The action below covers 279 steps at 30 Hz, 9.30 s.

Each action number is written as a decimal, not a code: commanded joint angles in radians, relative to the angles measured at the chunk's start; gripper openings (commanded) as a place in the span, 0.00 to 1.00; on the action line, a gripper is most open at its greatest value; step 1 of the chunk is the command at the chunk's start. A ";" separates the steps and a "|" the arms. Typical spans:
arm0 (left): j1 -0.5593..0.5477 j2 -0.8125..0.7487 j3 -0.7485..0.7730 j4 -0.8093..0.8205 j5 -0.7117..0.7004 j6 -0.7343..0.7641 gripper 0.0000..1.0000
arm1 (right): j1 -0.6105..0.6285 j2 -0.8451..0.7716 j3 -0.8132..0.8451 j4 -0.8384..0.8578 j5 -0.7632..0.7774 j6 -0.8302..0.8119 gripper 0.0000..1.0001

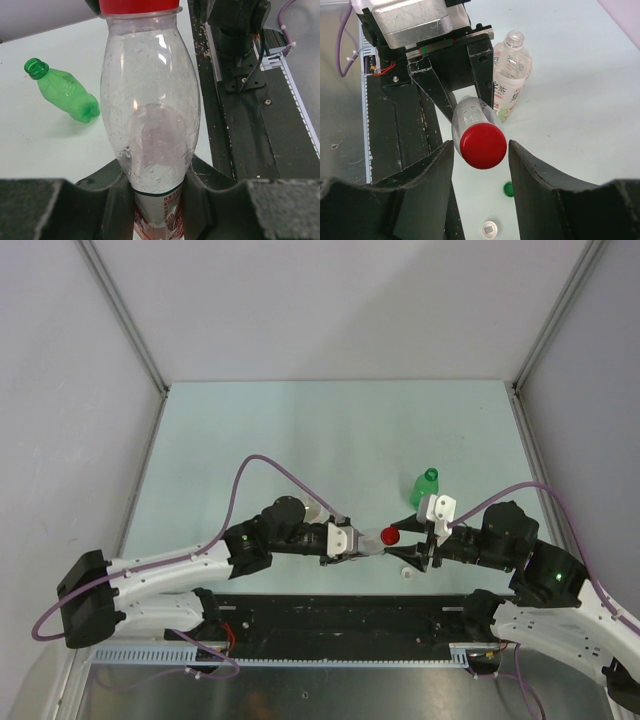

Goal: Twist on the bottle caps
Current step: Screw the bottle cap onto the plastic bottle, then place the plastic bottle at the center of the board, then pick up the bottle cap from the center of the board.

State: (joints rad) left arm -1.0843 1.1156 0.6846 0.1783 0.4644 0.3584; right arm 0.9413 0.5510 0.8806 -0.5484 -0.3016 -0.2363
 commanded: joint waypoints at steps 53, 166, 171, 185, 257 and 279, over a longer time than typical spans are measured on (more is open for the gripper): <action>-0.004 0.099 0.111 0.055 -0.261 0.042 0.11 | 0.208 0.011 -0.005 0.233 0.654 0.412 0.96; -0.019 0.116 0.158 0.127 -0.405 -0.134 0.97 | 0.138 0.167 -0.078 0.509 1.062 0.618 0.00; -0.019 0.036 0.136 0.129 -0.290 -0.179 0.99 | 0.014 0.187 -0.038 0.600 1.095 0.481 0.00; 0.008 -0.139 0.090 0.119 -0.550 -0.411 0.99 | -0.689 0.635 0.109 0.899 0.866 0.258 0.00; 0.174 -0.028 0.127 -0.036 -0.155 -0.737 0.99 | -0.475 0.621 0.031 0.141 0.723 0.433 0.89; 0.165 0.419 0.314 -0.145 -0.241 -0.822 0.95 | -0.526 0.383 -0.047 0.070 0.627 0.531 0.91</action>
State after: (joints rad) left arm -0.9138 1.4563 0.9157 0.0555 0.2596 -0.4286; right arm 0.4271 0.9951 0.8520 -0.4561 0.3725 0.2588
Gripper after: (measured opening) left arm 0.960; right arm 0.907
